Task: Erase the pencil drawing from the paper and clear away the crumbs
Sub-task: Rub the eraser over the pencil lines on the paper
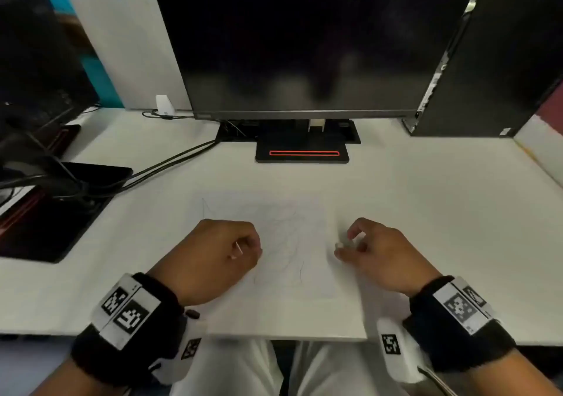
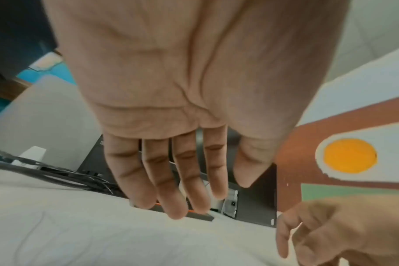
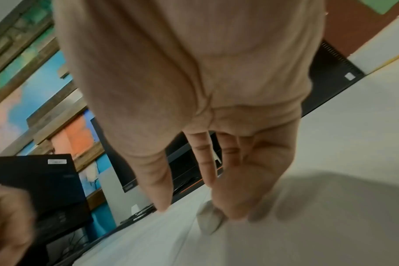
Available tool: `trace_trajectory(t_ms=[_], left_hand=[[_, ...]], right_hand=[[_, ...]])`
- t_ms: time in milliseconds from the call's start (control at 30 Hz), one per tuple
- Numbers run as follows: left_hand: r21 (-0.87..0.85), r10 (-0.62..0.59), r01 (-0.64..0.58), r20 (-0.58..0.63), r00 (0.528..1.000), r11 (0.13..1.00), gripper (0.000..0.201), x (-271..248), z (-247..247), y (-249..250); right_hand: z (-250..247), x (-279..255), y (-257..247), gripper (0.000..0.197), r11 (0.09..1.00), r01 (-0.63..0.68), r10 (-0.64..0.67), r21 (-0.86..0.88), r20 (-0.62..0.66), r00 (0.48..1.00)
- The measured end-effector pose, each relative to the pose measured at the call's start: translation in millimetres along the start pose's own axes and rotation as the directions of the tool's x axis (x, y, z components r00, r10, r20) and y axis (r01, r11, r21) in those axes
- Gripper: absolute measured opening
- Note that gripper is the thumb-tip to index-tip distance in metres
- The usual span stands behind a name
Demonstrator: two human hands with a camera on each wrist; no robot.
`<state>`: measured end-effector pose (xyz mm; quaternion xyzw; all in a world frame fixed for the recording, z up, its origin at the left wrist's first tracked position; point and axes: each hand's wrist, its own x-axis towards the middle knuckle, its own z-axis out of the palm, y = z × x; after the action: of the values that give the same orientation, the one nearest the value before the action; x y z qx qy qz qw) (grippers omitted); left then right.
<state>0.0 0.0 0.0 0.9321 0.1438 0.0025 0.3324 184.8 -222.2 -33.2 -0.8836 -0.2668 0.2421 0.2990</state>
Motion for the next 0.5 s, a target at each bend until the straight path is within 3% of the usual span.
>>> trace_trajectory(t_ms=[67,200,367,500], left_hand=[[0.119,-0.034,0.031,0.021,0.999,0.992,0.007,19,-3,-10],[0.262,-0.133,0.082,0.185,0.974,0.961,0.056,55,-1,-38],[0.363,-0.222,0.113,0.274,0.936,0.925,0.065,82,4,-42],[0.455,-0.229,0.089,0.263,0.937,0.886,0.078,89,12,-39]], right_hand=[[0,12,0,0.03,0.994,-0.014,0.018,-0.11,0.029,0.999],[3,30,0,0.023,0.971,-0.022,0.048,-0.239,0.104,0.993],[-7,48,-5,0.021,0.984,0.009,0.018,-0.18,0.149,0.989],[-9,62,-13,0.027,0.998,0.049,-0.052,0.029,0.134,0.99]])
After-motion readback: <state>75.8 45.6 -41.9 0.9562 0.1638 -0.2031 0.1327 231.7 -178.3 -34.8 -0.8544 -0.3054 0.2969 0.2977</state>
